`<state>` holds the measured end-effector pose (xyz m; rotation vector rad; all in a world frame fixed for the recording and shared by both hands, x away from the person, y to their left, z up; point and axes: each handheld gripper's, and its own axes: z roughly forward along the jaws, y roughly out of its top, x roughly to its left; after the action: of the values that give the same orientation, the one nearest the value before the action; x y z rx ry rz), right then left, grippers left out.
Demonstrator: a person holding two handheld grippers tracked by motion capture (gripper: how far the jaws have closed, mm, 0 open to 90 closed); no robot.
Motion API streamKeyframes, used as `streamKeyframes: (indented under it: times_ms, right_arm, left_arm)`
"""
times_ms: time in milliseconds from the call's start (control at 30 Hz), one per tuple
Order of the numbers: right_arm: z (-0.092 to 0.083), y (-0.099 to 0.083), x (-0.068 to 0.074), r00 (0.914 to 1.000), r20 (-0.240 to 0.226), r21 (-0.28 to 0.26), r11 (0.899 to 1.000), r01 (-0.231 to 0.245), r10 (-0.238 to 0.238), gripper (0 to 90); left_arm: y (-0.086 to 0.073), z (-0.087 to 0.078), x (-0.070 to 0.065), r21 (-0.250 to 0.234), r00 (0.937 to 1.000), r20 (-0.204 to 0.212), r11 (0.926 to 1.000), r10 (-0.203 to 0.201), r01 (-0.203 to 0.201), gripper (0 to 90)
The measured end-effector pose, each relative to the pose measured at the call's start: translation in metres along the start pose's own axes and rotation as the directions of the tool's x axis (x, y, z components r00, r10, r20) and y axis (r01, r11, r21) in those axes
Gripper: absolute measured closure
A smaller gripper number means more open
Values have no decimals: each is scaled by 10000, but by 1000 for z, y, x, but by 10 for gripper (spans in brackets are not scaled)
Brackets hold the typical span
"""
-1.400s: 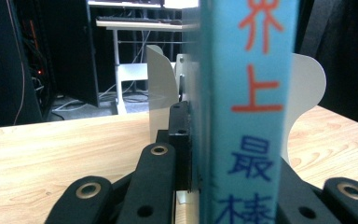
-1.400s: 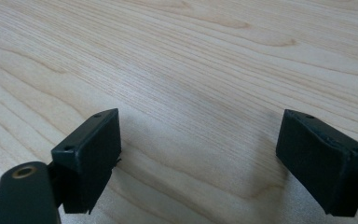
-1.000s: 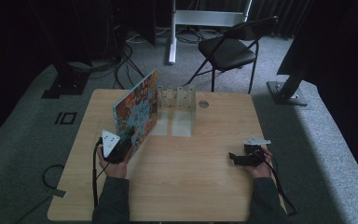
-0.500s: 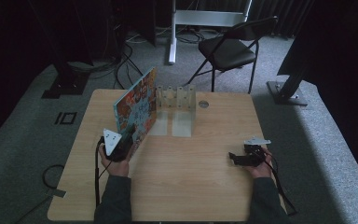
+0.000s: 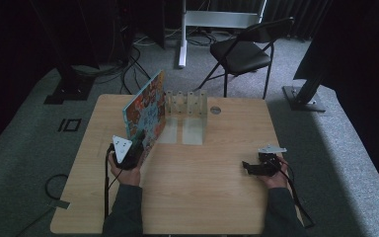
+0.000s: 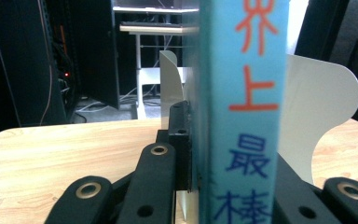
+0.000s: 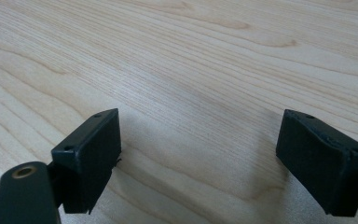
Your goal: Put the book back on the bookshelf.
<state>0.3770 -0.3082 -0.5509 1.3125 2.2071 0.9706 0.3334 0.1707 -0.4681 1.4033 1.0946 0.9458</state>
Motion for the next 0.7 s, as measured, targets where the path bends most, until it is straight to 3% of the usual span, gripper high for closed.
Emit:
streamKeyframes:
  times_ms: [467, 700]
  right_arm:
    - [0, 0, 0, 10000, -28, -6, 10000, -25, 25, 137]
    - [0, 0, 0, 10000, -36, -9, 10000, -25, 25, 137]
  left_arm:
    - [-5, 7, -8, -147, 9988, -387, 9994, -315, 309, 808]
    - [-6, 8, -14, -219, 9974, -709, 9997, -145, 130, 808]
